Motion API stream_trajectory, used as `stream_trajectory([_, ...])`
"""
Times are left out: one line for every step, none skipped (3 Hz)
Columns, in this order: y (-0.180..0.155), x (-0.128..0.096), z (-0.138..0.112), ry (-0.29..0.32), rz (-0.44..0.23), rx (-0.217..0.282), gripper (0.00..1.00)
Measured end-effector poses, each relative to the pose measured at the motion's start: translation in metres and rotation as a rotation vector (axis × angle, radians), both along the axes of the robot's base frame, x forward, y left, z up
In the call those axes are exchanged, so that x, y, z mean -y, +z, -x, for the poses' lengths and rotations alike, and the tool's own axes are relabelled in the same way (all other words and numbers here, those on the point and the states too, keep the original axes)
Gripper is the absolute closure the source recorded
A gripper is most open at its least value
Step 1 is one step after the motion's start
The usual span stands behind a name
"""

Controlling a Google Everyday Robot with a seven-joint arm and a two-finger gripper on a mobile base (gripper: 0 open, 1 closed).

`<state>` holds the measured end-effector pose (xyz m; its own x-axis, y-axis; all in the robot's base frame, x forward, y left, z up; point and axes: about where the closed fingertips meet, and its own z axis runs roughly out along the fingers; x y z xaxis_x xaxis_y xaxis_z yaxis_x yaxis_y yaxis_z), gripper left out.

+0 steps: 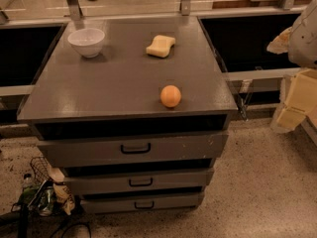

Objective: Open bottom drawer

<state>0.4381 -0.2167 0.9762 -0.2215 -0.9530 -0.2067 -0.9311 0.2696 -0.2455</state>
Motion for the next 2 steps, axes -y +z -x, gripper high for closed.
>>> stream_trajectory([0.0,0.0,0.0,0.0,0.0,0.0,0.0])
stream_trajectory([0.0,0.0,0.0,0.0,0.0,0.0,0.27])
